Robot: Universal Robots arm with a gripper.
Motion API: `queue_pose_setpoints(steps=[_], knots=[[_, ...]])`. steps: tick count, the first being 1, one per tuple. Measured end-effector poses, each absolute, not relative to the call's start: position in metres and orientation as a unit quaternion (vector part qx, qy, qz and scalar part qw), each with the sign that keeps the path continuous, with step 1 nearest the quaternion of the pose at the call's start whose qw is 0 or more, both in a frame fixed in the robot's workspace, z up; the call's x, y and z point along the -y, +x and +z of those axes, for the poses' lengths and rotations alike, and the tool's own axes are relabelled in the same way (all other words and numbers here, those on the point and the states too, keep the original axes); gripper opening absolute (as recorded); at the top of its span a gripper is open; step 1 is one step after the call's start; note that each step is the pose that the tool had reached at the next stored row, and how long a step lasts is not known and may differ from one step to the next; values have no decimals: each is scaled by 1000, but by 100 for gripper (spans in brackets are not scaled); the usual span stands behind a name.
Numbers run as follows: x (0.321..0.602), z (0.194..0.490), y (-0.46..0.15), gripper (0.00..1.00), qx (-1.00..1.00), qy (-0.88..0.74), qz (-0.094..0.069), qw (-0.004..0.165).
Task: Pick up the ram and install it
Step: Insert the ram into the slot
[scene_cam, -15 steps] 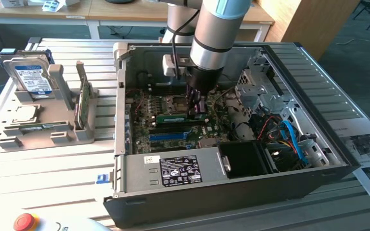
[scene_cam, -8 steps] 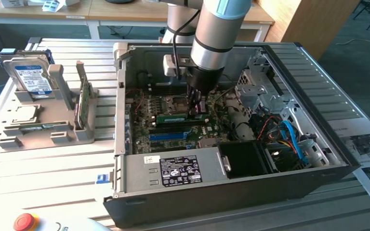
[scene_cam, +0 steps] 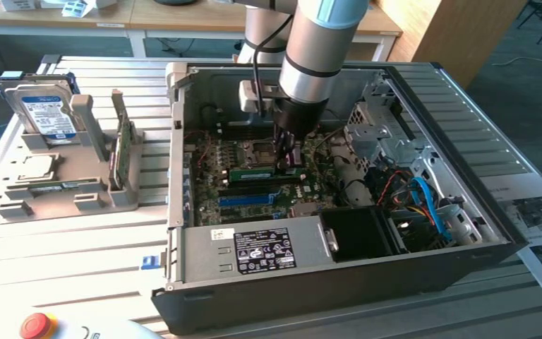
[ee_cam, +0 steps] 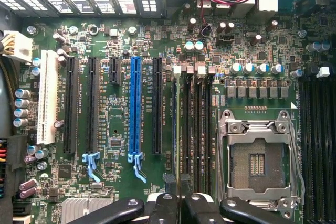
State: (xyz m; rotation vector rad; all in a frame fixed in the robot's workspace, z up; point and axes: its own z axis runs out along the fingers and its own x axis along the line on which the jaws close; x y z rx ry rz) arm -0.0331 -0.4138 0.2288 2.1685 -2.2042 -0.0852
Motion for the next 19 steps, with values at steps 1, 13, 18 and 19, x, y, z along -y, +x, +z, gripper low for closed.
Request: queue_pose_setpoints(steps=[1, 13, 18, 19], knots=[[414, 229, -33, 12, 712, 701, -28, 24], [413, 229, -33, 12, 712, 701, -28, 24], [413, 229, -33, 12, 710, 704, -27, 24], [413, 229, -33, 12, 709, 704, -27, 24]])
